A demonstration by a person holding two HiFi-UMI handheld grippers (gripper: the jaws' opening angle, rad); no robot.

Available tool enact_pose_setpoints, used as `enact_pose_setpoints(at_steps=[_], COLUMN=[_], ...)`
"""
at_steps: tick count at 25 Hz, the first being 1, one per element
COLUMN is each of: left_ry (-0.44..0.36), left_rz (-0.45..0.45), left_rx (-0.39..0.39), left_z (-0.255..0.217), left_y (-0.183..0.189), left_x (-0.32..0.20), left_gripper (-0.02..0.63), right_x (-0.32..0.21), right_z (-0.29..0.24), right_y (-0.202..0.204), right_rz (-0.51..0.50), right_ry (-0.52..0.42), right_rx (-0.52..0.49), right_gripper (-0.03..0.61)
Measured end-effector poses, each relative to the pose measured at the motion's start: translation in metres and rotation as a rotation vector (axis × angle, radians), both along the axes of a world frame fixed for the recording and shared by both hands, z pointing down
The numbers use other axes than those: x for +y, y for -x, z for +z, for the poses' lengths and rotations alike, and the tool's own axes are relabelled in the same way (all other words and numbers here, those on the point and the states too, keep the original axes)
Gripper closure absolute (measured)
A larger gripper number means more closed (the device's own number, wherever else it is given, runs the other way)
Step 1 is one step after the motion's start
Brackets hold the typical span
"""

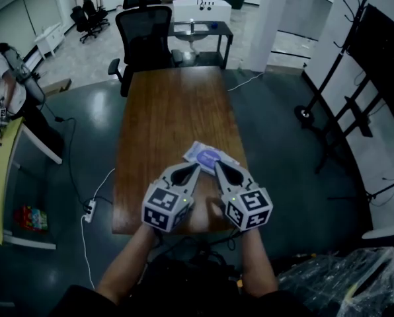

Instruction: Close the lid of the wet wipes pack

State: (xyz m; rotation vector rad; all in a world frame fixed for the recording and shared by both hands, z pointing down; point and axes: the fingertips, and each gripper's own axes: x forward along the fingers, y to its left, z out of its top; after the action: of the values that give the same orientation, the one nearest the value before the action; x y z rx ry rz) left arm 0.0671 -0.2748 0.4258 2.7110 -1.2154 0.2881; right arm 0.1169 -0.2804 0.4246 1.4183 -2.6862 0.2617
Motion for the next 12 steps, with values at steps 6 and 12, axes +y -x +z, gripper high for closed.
enact_pose_setpoints(at_steps=[6, 12], left_ry=[-0.030, -0.061], left_rz=[0.078, 0.157], left_rx=[0.028, 0.049], left_z=[-0.018, -0.034], left_y=[0.030, 0.057], left_x=[0.030, 0.065], left_gripper=[0.606, 0.607], right_x=[0.036, 0.077], right_z=[-0.025, -0.046], right_y=[0.032, 0.066], right_rz=[0.076, 0.135], right_ry=[-0.055, -0.097], right_rx=[0.016, 0.016], right_gripper=[0.569, 0.569])
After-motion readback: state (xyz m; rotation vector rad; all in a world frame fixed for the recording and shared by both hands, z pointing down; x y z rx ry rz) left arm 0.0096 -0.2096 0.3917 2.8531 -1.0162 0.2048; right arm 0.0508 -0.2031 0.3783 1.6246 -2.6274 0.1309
